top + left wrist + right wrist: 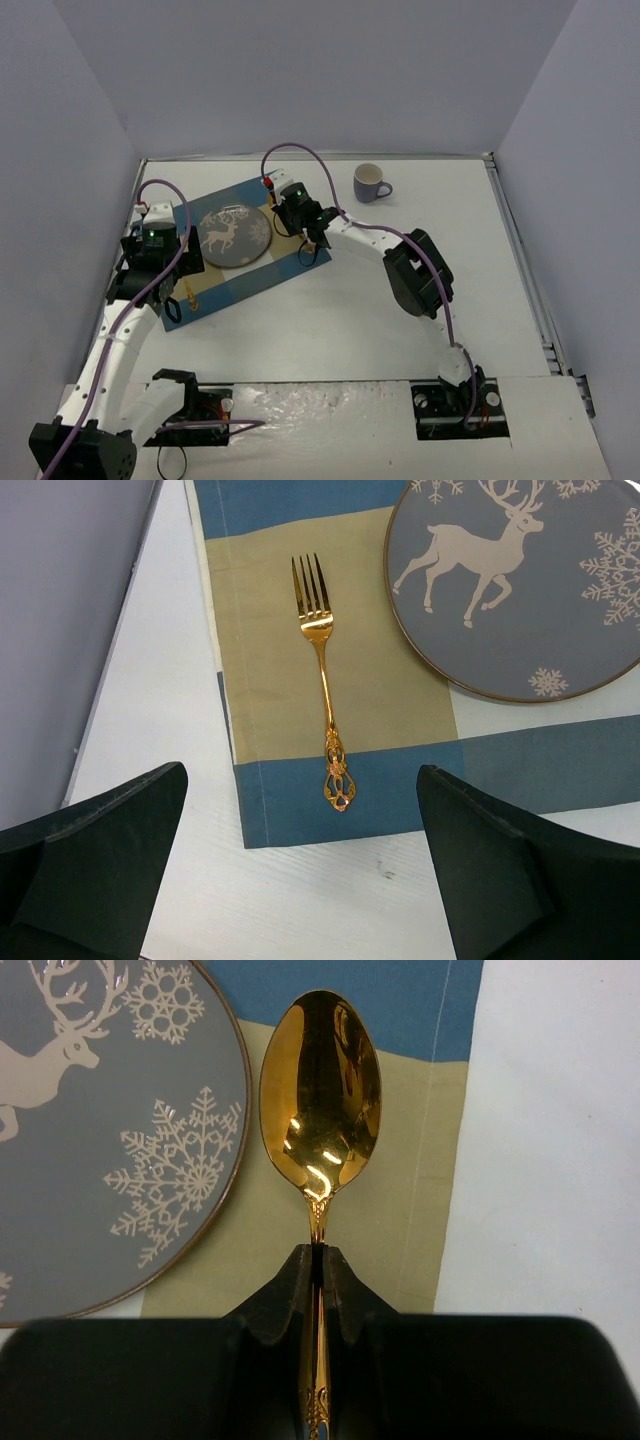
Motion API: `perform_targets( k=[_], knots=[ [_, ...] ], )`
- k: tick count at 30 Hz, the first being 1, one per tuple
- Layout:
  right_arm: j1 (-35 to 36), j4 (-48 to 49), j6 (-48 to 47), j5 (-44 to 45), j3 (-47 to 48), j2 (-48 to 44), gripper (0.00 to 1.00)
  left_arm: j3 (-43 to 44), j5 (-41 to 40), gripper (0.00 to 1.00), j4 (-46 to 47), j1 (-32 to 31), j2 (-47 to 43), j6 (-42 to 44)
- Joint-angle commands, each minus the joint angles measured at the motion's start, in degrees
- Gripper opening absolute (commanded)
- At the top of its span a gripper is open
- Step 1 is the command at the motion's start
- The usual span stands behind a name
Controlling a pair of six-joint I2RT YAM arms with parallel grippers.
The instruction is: Set the dinner table for one person
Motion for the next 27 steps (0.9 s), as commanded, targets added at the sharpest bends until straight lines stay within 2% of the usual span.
perform_targets(
  k=[1, 8, 27],
  knots=[
    [0.91, 4.75, 2.31, 2.9, 5.32, 1.16, 0.0, -0.38, -1.28, 0.97, -0.43, 0.35, -2.85, -2.46],
    [0.95, 3.53, 7.58, 6.86, 6.32, 3.88, 0.0, -0.41, -1.13, 0.97, 0.49, 0.44, -2.34, -1.71],
    [0.24, -1.12, 10.42, 8.38, 5.28, 6.95, 0.0, -0.5, -0.37, 0.97, 1.01, 0.79, -2.16, -1.11]
  ],
)
